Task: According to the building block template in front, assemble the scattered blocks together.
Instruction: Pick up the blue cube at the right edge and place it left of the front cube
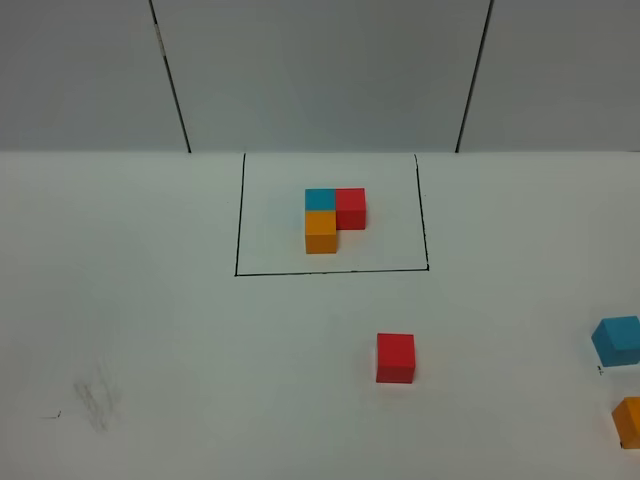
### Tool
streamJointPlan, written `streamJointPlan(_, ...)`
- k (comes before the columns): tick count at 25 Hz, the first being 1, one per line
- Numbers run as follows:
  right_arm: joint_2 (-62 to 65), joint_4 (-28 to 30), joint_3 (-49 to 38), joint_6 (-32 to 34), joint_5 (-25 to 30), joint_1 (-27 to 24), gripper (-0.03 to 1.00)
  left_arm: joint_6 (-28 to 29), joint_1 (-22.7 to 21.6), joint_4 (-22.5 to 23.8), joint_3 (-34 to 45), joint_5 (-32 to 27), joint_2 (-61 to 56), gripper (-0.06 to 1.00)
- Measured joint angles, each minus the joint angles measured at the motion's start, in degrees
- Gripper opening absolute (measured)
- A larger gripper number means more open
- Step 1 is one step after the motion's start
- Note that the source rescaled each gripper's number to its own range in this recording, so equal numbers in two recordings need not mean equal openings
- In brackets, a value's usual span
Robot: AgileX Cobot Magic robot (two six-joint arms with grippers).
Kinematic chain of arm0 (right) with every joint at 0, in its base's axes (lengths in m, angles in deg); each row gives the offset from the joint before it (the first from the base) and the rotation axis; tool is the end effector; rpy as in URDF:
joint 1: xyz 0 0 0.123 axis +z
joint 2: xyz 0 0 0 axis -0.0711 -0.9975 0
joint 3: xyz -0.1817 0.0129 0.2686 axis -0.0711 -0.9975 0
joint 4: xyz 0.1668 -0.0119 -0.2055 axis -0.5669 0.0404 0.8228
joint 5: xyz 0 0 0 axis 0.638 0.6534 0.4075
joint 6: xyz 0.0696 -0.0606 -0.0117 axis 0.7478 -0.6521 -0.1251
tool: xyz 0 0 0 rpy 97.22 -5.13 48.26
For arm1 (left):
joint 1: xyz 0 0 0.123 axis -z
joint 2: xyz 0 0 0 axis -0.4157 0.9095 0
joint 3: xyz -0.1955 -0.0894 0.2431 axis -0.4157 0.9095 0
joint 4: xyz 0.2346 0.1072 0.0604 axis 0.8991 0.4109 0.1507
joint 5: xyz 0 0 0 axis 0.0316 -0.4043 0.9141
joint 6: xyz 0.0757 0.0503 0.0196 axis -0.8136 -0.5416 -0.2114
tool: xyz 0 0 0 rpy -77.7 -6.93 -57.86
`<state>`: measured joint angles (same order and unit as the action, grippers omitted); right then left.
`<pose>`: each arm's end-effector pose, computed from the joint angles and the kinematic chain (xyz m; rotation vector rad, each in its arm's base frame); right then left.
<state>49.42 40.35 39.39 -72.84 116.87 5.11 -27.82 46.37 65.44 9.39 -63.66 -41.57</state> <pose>-0.0311 0.0071 0.2803 -0.0564 2.0393 0.1042 -0.0433 0.0142 0.3294 0.3445 1.7789 -0.3148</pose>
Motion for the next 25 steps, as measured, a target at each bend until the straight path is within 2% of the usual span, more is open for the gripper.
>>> streamJointPlan(6,0.0,0.0,0.0,0.0,0.0,0.0,0.00,2.2,-0.1,1.1,3.8,-3.2,-0.4,0.52)
streamJointPlan(13,0.0,0.0,0.0,0.0,0.0,0.0,0.00,2.3,-0.7,2.2,6.9,-7.6,-0.4,0.52)
streamJointPlan(19,0.0,0.0,0.0,0.0,0.0,0.0,0.00,2.3,-0.7,2.2,7.0,-7.7,-0.4,0.52)
streamJointPlan(21,0.0,0.0,0.0,0.0,0.0,0.0,0.00,2.3,-3.2,1.9,7.0,-7.7,-0.4,0.52)
streamJointPlan(25,0.0,0.0,0.0,0.0,0.0,0.0,0.00,2.2,-12.7,1.7,7.0,-7.7,-0.4,0.52)
